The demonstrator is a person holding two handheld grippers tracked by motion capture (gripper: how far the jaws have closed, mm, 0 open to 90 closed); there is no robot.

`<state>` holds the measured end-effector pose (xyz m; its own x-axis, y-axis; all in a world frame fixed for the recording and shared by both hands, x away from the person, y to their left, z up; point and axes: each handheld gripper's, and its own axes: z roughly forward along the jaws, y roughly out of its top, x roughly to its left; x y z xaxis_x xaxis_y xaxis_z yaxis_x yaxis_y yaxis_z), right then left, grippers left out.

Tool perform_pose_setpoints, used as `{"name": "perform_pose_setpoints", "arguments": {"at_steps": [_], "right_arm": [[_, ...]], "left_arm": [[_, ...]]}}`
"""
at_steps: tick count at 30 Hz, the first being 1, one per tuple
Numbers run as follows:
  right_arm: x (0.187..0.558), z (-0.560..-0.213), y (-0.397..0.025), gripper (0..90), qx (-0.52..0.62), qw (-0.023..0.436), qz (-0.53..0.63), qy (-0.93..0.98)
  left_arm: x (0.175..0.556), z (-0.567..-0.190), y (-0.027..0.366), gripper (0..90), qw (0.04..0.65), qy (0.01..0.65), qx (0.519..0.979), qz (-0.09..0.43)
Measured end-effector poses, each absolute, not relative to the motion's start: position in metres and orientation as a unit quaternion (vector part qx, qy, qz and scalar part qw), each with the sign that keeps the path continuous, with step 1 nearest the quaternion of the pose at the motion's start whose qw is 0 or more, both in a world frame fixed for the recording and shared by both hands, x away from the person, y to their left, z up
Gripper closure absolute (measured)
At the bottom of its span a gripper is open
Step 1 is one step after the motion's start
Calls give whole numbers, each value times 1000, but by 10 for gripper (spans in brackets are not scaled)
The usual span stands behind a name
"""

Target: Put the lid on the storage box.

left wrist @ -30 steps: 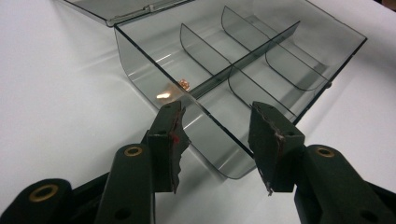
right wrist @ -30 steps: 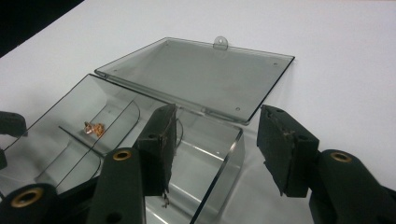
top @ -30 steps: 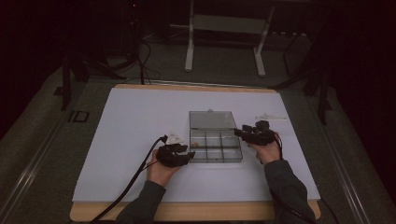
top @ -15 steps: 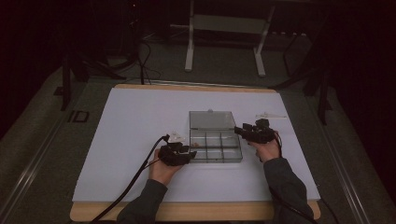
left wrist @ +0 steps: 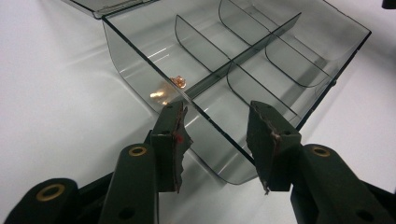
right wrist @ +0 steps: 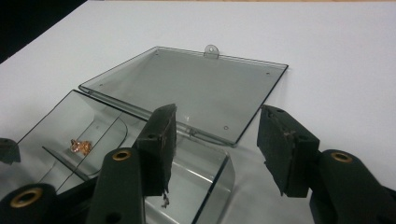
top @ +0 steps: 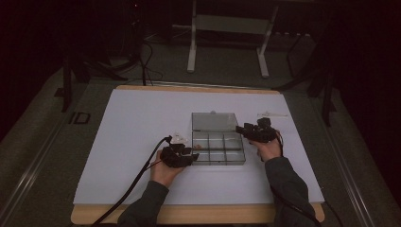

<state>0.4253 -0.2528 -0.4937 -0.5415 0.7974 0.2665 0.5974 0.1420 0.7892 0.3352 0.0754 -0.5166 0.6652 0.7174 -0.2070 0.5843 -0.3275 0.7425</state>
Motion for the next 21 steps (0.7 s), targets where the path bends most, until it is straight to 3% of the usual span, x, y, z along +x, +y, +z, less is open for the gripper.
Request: {"name": "perform_pose_setpoints", "arguments": {"at_steps": [21], "right_arm": [[457,-510,-237,480,505,75,434,742]], "left_arm": [[334,-517,75,576,419,397,811,89]]}}
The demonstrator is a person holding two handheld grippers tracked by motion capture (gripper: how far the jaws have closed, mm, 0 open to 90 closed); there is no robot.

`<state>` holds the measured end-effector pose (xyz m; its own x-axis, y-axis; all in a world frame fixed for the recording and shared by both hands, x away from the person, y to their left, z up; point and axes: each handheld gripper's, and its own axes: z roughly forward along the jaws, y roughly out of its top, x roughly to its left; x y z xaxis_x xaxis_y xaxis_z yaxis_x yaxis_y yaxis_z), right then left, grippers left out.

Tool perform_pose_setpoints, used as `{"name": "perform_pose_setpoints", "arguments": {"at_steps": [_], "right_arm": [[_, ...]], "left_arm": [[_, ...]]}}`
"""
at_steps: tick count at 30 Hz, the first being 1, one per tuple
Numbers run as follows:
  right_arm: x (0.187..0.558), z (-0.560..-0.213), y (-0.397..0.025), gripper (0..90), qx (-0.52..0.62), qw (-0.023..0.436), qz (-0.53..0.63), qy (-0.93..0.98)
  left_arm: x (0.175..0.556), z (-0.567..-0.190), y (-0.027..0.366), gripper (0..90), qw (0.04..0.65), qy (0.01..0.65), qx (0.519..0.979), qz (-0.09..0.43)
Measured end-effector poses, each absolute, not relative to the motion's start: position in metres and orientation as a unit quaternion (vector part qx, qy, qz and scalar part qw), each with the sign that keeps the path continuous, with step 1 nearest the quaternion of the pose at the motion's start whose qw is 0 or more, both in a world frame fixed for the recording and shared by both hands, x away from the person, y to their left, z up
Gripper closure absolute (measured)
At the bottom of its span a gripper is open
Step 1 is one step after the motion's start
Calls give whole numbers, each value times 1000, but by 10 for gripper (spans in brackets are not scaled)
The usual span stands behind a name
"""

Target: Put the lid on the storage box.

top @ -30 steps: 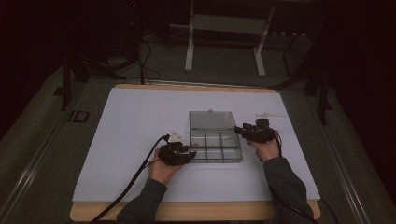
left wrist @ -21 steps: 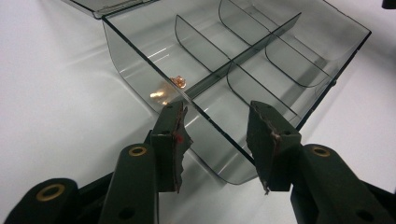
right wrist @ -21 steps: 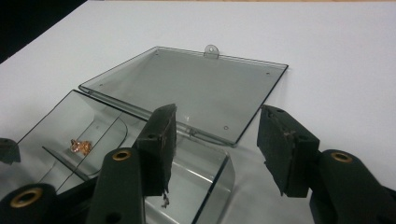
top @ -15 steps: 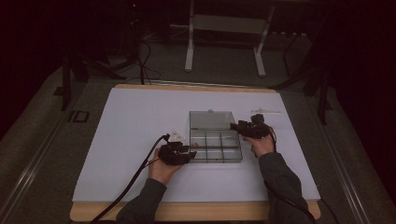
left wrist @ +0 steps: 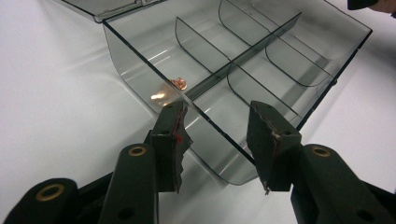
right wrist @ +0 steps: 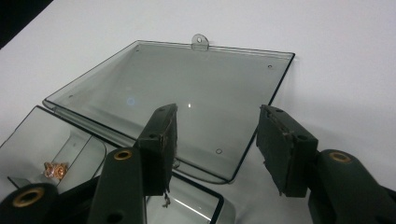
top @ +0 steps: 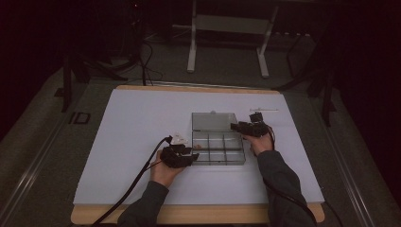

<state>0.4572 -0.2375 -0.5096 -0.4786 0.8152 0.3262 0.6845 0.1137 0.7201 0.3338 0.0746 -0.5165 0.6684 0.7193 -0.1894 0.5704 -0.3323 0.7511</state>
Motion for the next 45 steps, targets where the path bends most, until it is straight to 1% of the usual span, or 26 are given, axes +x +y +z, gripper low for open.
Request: {"name": "perform_pose_setpoints", "arguments": {"at_steps": [11,14,17,18,25,28,29,30,34,40,45], "right_arm": [[470,-513,-235,403,524,29,406,748],[473,-512,-235,399,527,20,398,751],[476,-511,-236,398,528,9,392,753],[479,-511,-237,396,531,-3,389,753],[481,-512,-238,398,536,-17,389,750],[482,-513,-240,417,540,-30,392,744],[483,-514,-241,447,543,-43,399,738],[483,-515,-242,450,545,-49,404,733],[481,-512,-239,452,540,-28,398,741],[479,-510,-237,453,536,-16,398,744],[475,-508,-235,464,528,8,402,748]], "left_arm": [[334,-516,75,576,418,397,812,89],[334,-516,74,577,418,397,812,89],[334,-516,74,577,416,398,813,89],[334,-516,74,577,416,398,813,90],[334,-516,74,576,415,397,814,88],[335,-516,74,576,415,397,814,88],[335,-516,74,575,415,397,814,87],[335,-516,74,576,415,397,814,87],[335,-515,74,576,413,396,815,88],[335,-515,74,576,413,396,815,88],[335,-515,74,576,414,397,815,87]]}}
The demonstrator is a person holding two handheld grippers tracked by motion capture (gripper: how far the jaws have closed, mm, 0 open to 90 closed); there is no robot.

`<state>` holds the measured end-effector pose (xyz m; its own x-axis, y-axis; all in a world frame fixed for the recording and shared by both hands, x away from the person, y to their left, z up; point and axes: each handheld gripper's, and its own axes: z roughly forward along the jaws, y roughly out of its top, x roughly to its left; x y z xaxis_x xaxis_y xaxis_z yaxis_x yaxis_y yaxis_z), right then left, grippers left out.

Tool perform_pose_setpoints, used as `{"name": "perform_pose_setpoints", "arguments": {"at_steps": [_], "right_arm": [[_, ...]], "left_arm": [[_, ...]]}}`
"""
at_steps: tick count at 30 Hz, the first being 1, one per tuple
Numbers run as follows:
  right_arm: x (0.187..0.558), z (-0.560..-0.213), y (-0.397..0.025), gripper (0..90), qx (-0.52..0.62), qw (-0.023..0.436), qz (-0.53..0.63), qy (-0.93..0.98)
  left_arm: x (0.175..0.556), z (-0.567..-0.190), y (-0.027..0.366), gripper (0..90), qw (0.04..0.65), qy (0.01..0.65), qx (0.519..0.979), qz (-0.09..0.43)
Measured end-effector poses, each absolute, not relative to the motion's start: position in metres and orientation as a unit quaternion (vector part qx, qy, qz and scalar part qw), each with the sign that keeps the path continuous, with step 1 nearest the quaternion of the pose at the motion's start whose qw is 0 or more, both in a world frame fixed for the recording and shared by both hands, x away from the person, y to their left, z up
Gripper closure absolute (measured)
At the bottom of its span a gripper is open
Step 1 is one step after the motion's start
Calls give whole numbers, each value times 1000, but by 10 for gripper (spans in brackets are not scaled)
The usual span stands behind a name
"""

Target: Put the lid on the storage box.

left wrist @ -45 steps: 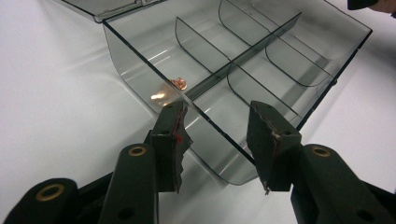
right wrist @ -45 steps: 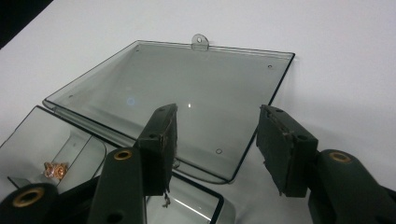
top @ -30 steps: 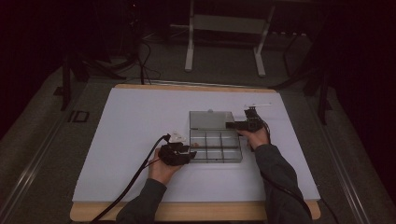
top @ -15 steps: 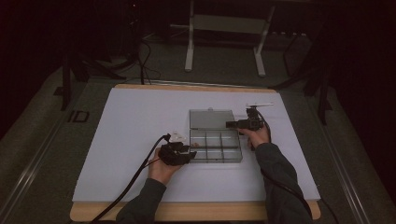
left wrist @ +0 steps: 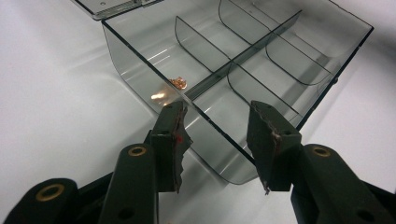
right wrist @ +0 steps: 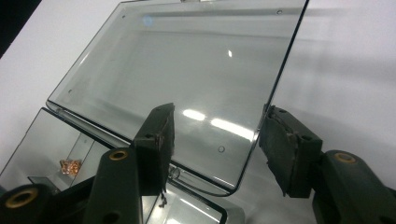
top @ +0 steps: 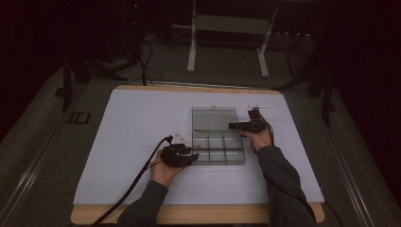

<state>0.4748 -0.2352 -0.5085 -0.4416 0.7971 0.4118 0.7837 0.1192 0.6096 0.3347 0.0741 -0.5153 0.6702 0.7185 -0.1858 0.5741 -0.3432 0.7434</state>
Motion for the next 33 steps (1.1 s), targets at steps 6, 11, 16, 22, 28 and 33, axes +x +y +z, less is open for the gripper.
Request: {"name": "perform_pose_setpoints", "arguments": {"at_steps": [6,11,16,22,28,33], "right_arm": [[471,-511,-236,470,525,21,415,743],[466,-508,-235,516,516,49,421,745],[461,-505,-236,569,508,70,428,744],[456,-506,-237,597,507,84,438,738],[448,-505,-236,635,500,111,446,734],[443,-502,-234,663,494,132,442,737]], "left_arm": [[335,-515,74,575,414,396,815,87],[335,-515,74,575,413,396,816,87],[335,-515,74,575,411,395,817,88],[335,-515,73,575,412,396,816,88],[335,-515,73,576,410,396,817,89],[335,-514,73,576,408,397,817,91]]}}
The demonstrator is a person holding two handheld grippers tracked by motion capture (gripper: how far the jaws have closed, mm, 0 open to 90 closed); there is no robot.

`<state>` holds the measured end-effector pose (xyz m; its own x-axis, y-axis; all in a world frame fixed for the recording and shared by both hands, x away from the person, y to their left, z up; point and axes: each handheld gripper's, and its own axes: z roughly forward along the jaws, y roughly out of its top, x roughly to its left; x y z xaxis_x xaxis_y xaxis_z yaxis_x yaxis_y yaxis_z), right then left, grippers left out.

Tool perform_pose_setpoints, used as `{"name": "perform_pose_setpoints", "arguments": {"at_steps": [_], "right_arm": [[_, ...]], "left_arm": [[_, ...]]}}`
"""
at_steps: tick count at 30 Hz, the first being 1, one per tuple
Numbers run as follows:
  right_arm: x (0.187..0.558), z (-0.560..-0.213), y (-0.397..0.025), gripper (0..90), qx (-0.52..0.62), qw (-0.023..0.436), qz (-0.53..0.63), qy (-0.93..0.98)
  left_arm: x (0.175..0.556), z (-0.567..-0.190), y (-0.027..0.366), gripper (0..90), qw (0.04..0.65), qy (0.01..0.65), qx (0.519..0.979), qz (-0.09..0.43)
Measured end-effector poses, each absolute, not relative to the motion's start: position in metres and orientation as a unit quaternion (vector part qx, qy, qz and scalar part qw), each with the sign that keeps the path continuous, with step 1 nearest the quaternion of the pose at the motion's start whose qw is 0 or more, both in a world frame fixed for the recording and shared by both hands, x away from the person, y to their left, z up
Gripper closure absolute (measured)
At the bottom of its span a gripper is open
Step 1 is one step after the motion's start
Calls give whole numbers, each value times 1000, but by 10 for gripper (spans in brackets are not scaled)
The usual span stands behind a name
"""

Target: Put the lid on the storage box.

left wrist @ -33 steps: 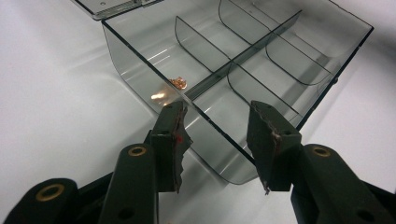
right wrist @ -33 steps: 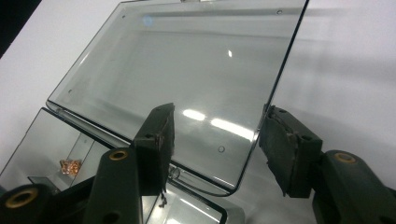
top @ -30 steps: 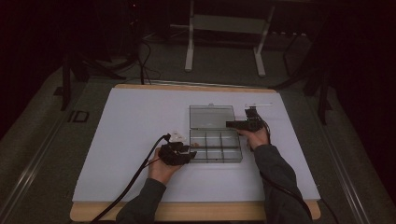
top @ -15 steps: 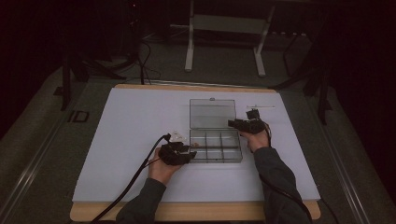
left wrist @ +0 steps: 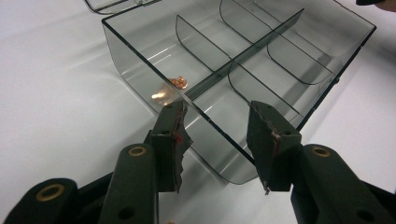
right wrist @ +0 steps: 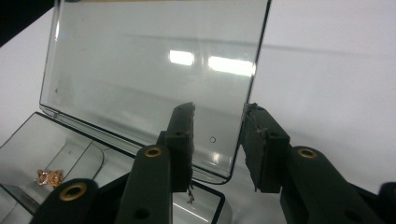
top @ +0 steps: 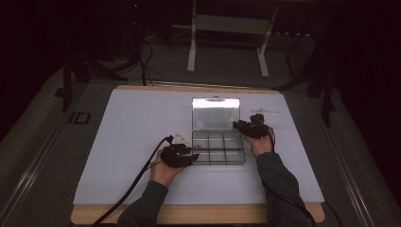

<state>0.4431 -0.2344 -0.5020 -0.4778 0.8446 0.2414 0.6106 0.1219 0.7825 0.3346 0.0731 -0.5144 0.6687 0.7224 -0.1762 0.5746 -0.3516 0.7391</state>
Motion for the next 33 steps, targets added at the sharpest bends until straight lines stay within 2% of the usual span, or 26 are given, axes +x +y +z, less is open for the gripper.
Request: {"name": "perform_pose_setpoints", "arguments": {"at_steps": [16,33], "right_arm": [[427,-496,-234,719,478,170,448,737],[417,-495,-235,713,467,189,443,742]], "left_arm": [[334,-514,72,577,407,398,817,93],[334,-515,72,585,408,398,816,91]]}}
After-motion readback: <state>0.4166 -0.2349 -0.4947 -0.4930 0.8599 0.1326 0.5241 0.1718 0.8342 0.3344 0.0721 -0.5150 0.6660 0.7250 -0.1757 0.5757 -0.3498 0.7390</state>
